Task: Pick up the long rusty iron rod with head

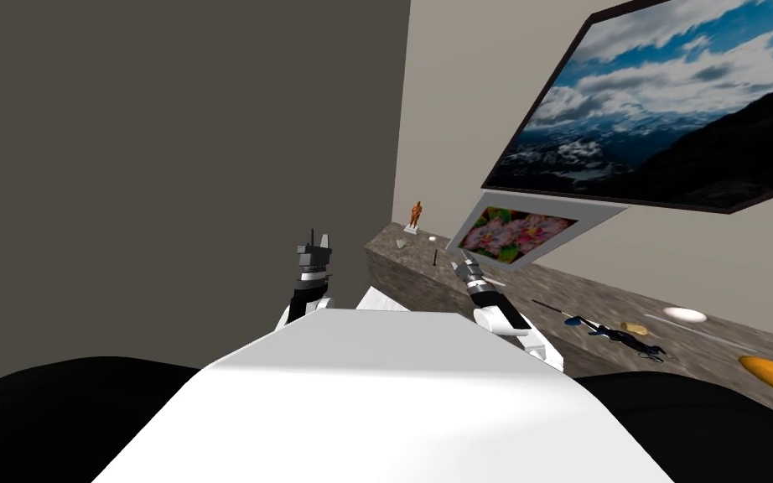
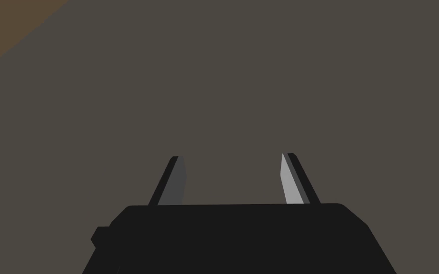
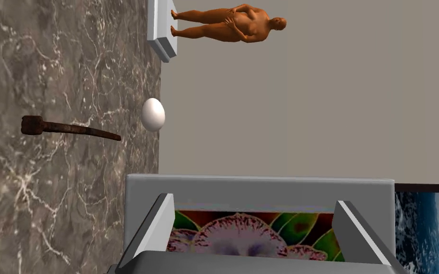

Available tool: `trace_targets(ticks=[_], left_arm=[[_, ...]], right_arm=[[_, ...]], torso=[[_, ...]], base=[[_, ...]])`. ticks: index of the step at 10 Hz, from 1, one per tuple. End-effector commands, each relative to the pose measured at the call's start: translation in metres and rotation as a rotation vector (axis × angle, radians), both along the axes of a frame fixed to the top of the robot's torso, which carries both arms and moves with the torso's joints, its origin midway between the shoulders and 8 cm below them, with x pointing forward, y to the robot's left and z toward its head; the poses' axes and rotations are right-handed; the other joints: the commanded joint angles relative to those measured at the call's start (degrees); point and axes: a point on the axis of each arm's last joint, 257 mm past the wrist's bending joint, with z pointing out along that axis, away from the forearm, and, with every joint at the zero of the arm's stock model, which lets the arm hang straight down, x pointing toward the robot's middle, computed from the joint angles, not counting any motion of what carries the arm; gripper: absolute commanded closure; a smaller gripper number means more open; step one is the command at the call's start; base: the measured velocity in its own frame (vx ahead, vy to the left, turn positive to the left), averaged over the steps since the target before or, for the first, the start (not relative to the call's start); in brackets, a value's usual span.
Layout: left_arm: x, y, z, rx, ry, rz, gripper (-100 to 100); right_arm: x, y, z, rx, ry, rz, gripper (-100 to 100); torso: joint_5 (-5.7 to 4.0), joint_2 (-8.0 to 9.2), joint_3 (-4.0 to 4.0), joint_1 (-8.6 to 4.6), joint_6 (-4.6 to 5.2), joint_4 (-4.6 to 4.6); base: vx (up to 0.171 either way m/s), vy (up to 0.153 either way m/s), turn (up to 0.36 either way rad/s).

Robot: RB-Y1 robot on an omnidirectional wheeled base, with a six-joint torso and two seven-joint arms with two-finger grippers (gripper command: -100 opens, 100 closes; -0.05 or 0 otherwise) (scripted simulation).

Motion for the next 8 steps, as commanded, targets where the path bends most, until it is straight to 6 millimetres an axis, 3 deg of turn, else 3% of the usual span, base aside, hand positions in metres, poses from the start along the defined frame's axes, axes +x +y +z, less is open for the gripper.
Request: trace_targets(ticks=[1,2,3,4,5,8], left_arm=[[0.0,0.0,0.0,0.0,0.0,0.0,0],[0.0,0.0,0.0,0.0,0.0,0.0,0],[0.0,0.0,0.0,0.0,0.0,0.0,0],[0.0,0.0,0.0,0.0,0.0,0.0,0],[0.0,0.0,0.0,0.0,0.0,0.0,0],[0.0,0.0,0.0,0.0,0.0,0.0,0]], right_arm=[[0.0,-0.004,-0.004,-0.009,0.035,0.006,-100],[-0.001,-0.013,-0.017,0.0,0.093,0.004,-100],[0.0,-0.014,-0.017,-0.015,0.1,0.011,-100],[-0.001,-0.022,-0.031,-0.005,0.163,0.008,-100],[0.0,-0.023,-0.029,-0.022,0.166,0.016,-100],[-0.002,-0.038,-0.054,-0.021,0.29,0.019,-100]], torso=[[0.0,0.0,0.0,0.0,0.0,0.0],[0.01,-0.02,0.0,0.02,0.04,0.0],[0.01,-0.02,-0.01,0.02,0.0,0.0],[0.01,-0.04,-0.02,0.04,0.05,0.0],[0.01,-0.04,-0.02,0.02,0.01,-0.01],[0.01,-0.08,-0.04,0.03,0.07,-0.01]], base=[[-0.05,-0.03,0.114],[-0.051,-0.026,0.232],[-0.047,-0.023,0.107],[-0.049,-0.026,0.21],[-0.044,-0.031,0.107],[-0.041,-0.024,0.19]])
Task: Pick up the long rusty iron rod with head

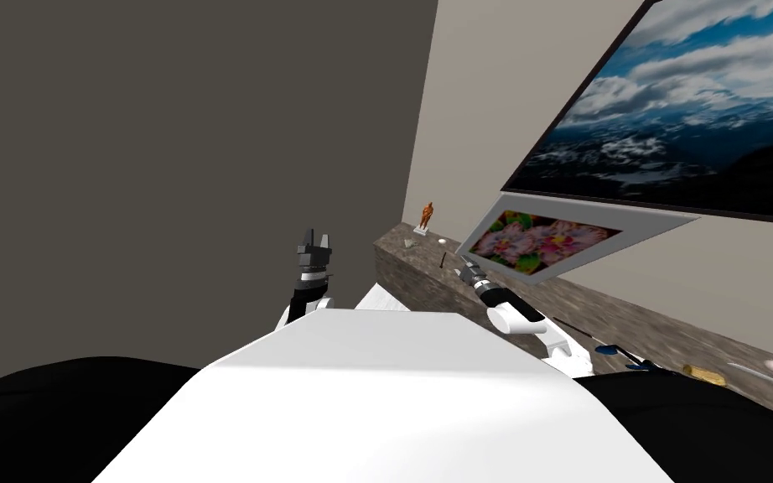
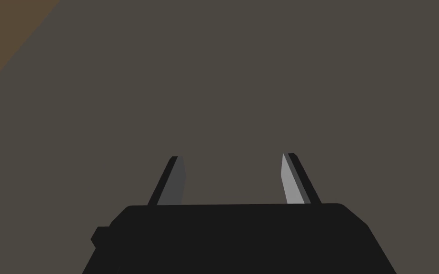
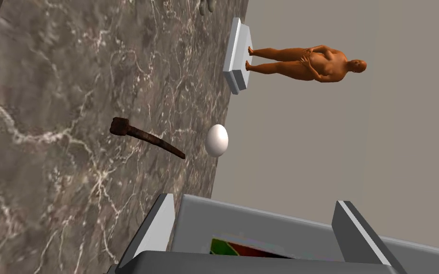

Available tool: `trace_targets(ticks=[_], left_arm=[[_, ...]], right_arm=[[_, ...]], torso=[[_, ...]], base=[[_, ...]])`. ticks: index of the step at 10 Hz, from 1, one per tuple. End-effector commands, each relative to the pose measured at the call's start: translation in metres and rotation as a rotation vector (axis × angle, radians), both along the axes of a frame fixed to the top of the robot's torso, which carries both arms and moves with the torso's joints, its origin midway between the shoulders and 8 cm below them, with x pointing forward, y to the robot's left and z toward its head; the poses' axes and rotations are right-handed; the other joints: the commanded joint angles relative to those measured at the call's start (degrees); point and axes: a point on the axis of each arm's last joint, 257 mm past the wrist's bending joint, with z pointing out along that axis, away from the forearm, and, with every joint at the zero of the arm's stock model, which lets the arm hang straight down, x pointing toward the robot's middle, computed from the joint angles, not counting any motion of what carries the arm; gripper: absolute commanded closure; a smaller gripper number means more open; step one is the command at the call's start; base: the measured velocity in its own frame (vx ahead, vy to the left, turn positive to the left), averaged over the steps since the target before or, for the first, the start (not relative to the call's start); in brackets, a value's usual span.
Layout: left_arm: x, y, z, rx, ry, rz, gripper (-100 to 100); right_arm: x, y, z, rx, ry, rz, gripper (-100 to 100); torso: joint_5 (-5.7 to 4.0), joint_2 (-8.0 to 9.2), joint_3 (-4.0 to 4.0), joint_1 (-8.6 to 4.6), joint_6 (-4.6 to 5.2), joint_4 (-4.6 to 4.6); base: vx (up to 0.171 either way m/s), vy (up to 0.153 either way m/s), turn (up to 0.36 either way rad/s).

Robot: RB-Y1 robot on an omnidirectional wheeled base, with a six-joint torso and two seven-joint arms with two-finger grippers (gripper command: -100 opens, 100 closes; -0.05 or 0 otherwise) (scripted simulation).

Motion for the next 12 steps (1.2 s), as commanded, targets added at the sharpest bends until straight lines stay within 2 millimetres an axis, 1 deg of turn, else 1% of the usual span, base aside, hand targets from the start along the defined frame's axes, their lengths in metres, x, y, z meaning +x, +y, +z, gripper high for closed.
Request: trace_targets(ticks=[1,2,3,4,5,6,7,8,9,10,11,12], left_arm=[[0.0,0.0,0.0,0.0,0.0,0.0,0],[0.0,0.0,0.0,0.0,0.0,0.0,0],[0.0,0.0,0.0,0.0,0.0,0.0,0],[0.0,0.0,0.0,0.0,0.0,0.0,0],[0.0,0.0,0.0,0.0,0.0,0.0,0],[0.0,0.0,0.0,0.0,0.0,0.0,0],[0.0,0.0,0.0,0.0,0.0,0.0,0],[0.0,0.0,0.0,0.0,0.0,0.0,0],[0.0,0.0,0.0,0.0,0.0,0.0,0],[0.0,0.0,0.0,0.0,0.0,0.0,0],[0.0,0.0,0.0,0.0,0.0,0.0,0],[0.0,0.0,0.0,0.0,0.0,0.0,0]], right_arm=[[0.001,-0.005,-0.005,-0.017,0.042,0.008,-100],[-0.002,-0.011,-0.018,-0.009,0.101,0.005,-100],[-0.001,-0.013,-0.016,-0.029,0.108,0.014,-100],[-0.004,-0.018,-0.029,-0.023,0.17,0.011,-100],[-0.003,-0.02,-0.026,-0.044,0.174,0.02,-100],[-0.007,-0.025,-0.038,-0.037,0.234,0.018,-100],[-0.005,-0.027,-0.035,-0.061,0.24,0.027,-100],[-0.01,-0.031,-0.047,-0.058,0.301,0.026,-100],[-0.008,-0.034,-0.043,-0.079,0.305,0.033,-100],[-0.013,-0.038,-0.052,-0.086,0.364,0.037,-100],[-0.012,-0.04,-0.051,-0.1,0.369,0.04,-100],[-0.018,-0.044,-0.06,-0.105,0.427,0.043,-100]], torso=[[0.0,0.0,0.0,0.0,0.0,0.0],[0.0,-0.01,0.0,0.0,0.04,0.0],[0.0,-0.02,-0.01,0.01,0.0,0.0],[0.0,-0.04,-0.02,0.02,0.05,-0.01],[-0.01,-0.05,-0.03,-0.01,0.0,-0.01],[-0.01,-0.06,-0.03,-0.01,0.05,-0.01],[-0.01,-0.07,-0.04,-0.02,0.0,-0.02],[-0.01,-0.08,-0.04,0.0,0.05,-0.02],[-0.01,-0.11,-0.06,-0.01,0.0,-0.02],[-0.01,-0.11,-0.06,-0.01,0.06,-0.02],[-0.01,-0.12,-0.07,-0.02,0.01,-0.03],[-0.02,-0.13,-0.07,-0.02,0.08,-0.03]], base=[[-0.038,-0.029,0.116],[-0.039,-0.022,0.231],[-0.03,-0.025,0.113],[-0.031,-0.031,0.223],[-0.027,-0.032,0.115],[-0.029,-0.03,0.223],[-0.025,-0.027,0.131],[-0.022,-0.028,0.24],[-0.018,-0.032,0.116],[-0.02,-0.033,0.23],[-0.013,-0.033,0.097],[-0.015,-0.033,0.218]])
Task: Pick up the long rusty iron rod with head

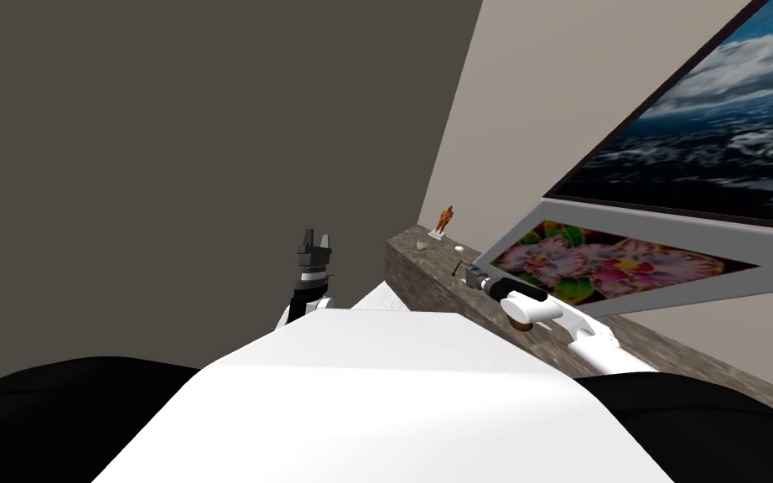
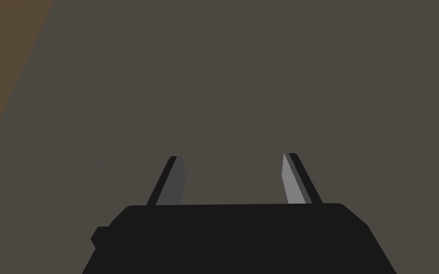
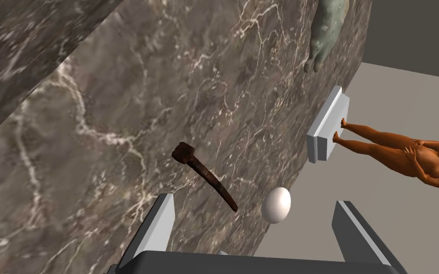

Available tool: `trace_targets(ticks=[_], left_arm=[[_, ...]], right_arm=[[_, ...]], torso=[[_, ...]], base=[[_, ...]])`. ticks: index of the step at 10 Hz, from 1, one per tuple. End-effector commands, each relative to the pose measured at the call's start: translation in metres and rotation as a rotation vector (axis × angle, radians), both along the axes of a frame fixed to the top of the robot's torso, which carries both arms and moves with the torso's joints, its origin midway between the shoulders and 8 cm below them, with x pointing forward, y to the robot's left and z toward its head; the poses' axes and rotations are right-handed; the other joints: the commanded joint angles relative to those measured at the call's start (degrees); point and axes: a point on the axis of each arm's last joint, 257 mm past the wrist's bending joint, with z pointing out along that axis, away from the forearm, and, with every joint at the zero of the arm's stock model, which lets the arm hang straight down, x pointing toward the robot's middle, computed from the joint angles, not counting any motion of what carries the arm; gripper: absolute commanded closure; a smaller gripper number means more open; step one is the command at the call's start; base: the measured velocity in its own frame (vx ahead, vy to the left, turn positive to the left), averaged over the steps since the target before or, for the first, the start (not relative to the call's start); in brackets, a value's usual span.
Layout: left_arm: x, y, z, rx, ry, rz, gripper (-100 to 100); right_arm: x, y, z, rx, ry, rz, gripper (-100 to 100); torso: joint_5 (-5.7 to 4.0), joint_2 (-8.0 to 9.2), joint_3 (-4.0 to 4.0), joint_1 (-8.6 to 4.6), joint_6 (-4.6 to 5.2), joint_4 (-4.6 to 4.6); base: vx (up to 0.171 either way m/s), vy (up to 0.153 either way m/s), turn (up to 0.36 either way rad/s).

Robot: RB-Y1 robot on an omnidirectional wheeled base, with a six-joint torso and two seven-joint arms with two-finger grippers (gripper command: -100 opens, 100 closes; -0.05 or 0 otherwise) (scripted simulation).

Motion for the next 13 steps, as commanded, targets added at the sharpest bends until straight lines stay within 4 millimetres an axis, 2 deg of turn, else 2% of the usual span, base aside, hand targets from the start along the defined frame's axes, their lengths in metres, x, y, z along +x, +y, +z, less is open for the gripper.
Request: trace_targets(ticks=[1,2,3,4,7,9,10,13], left_arm=[[0.0,0.0,0.0,0.0,0.0,0.0,0],[0.0,0.0,0.0,0.0,0.0,0.0,0],[0.0,0.0,0.0,0.0,0.0,0.0,0],[0.0,0.0,0.0,0.0,0.0,0.0,0],[0.0,0.0,0.0,0.0,0.0,0.0,0],[0.0,0.0,0.0,0.0,0.0,0.0,0],[0.0,0.0,0.0,0.0,0.0,0.0,0],[0.0,0.0,0.0,0.0,0.0,0.0,0]], right_arm=[[-0.003,-0.005,-0.002,-0.021,0.038,0.007,-100],[-0.009,-0.009,-0.011,-0.031,0.098,0.01,-100],[-0.008,-0.011,-0.009,-0.043,0.1,0.015,-100],[-0.015,-0.015,-0.016,-0.06,0.16,0.021,-100],[-0.021,-0.021,-0.02,-0.089,0.22,0.031,-100],[-0.035,-0.029,-0.03,-0.127,0.326,0.047,-100],[-0.036,-0.031,-0.029,-0.135,0.334,0.047,-100],[-0.063,-0.043,-0.041,-0.197,0.489,0.071,-100]], torso=[[0.0,0.0,0.0,0.0,0.0,0.0],[0.0,-0.01,0.0,0.0,0.07,0.0],[0.0,-0.03,-0.02,0.0,0.02,-0.01],[0.0,-0.04,-0.02,0.01,0.07,-0.01],[-0.01,-0.08,-0.04,-0.01,0.03,-0.02],[0.0,-0.1,-0.05,0.0,0.04,-0.02],[-0.02,-0.13,-0.08,-0.07,0.01,-0.03],[-0.03,-0.17,-0.09,-0.1,0.03,-0.04]], base=[[-0.011,-0.035,0.107],[-0.005,-0.034,0.184],[-0.003,-0.033,0.11],[-0.003,-0.042,0.2],[0.002,-0.037,0.138],[0.008,-0.048,0.24],[0.011,-0.053,0.11],[0.019,-0.067,0.215]])
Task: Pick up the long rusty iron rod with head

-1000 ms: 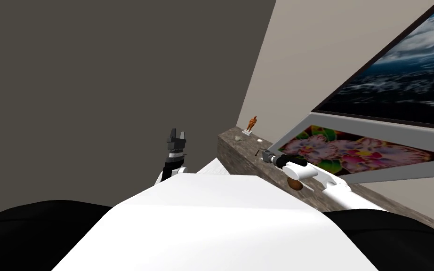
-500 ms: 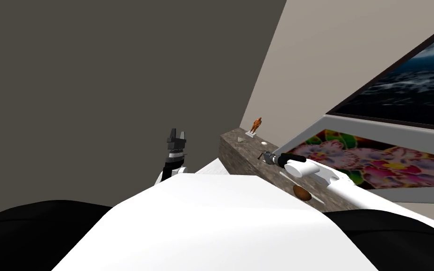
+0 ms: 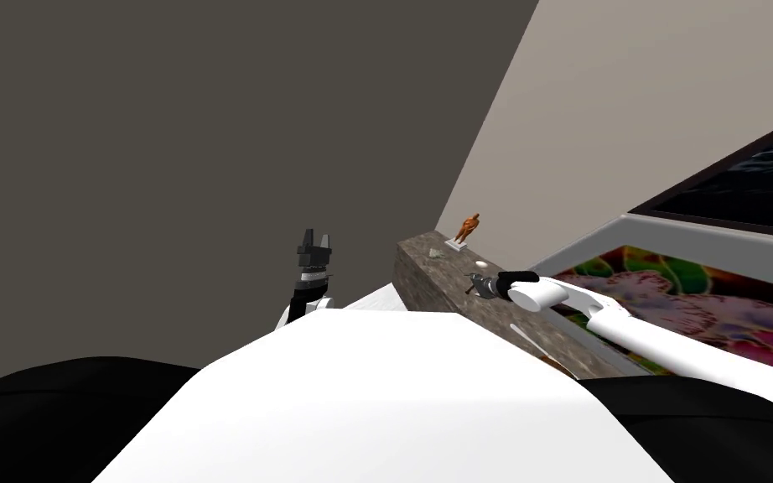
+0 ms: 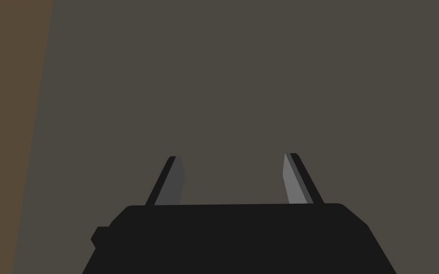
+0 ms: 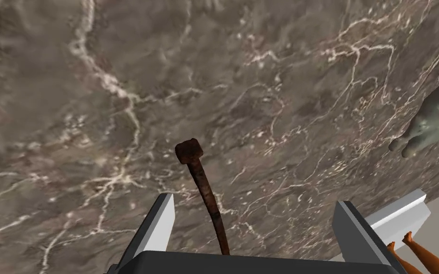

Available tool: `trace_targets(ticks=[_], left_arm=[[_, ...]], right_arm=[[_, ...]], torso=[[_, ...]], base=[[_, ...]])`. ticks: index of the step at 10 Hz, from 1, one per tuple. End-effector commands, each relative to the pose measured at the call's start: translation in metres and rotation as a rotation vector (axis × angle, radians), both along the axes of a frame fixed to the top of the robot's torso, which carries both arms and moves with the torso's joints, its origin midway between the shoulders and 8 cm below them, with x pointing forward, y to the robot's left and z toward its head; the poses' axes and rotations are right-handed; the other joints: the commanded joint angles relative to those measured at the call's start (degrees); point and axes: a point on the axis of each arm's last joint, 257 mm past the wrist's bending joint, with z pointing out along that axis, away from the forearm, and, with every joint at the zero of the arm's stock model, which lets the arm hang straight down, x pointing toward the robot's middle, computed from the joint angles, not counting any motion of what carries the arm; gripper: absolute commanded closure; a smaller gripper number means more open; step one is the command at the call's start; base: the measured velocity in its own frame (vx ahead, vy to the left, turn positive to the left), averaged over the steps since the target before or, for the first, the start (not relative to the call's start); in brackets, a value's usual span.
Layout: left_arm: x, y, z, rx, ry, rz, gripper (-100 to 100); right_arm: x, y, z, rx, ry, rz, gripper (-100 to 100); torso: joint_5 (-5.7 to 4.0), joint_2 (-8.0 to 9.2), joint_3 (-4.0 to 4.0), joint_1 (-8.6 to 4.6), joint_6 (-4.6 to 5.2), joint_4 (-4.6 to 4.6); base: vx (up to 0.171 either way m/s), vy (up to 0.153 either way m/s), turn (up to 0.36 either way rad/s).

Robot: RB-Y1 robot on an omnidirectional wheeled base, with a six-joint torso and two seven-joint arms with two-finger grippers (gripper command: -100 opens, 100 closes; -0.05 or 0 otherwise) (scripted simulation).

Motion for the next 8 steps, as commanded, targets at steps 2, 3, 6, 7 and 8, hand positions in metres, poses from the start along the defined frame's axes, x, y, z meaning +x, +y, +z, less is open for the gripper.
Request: trace_targets(ticks=[2,3,6,7,8], left_arm=[[0.0,0.0,0.0,0.0,0.0,0.0,0],[0.0,0.0,0.0,0.0,0.0,0.0,0],[0.0,0.0,0.0,0.0,0.0,0.0,0],[0.0,0.0,0.0,0.0,0.0,0.0,0],[0.0,0.0,0.0,0.0,0.0,0.0,0]], right_arm=[[-0.027,-0.011,-0.009,-0.05,0.13,0.018,-100],[-0.028,-0.011,-0.009,-0.05,0.131,0.018,-100],[-0.058,-0.017,-0.019,-0.087,0.252,0.038,-100],[-0.067,-0.018,-0.023,-0.094,0.286,0.043,-100],[-0.076,-0.019,-0.025,-0.099,0.315,0.049,-100]], torso=[[-0.01,-0.03,-0.02,-0.05,0.01,-0.01],[-0.02,-0.04,-0.03,-0.06,0.02,-0.01],[0.02,-0.02,-0.01,0.12,0.01,0.0],[0.01,-0.02,-0.01,0.07,0.04,0.0],[-0.01,-0.01,-0.01,0.02,0.04,0.0]], base=[[0.037,-0.095,0.193],[0.022,-0.06,0.069],[0.027,-0.054,0.148],[0.024,-0.081,0.116],[0.032,-0.076,0.094]])
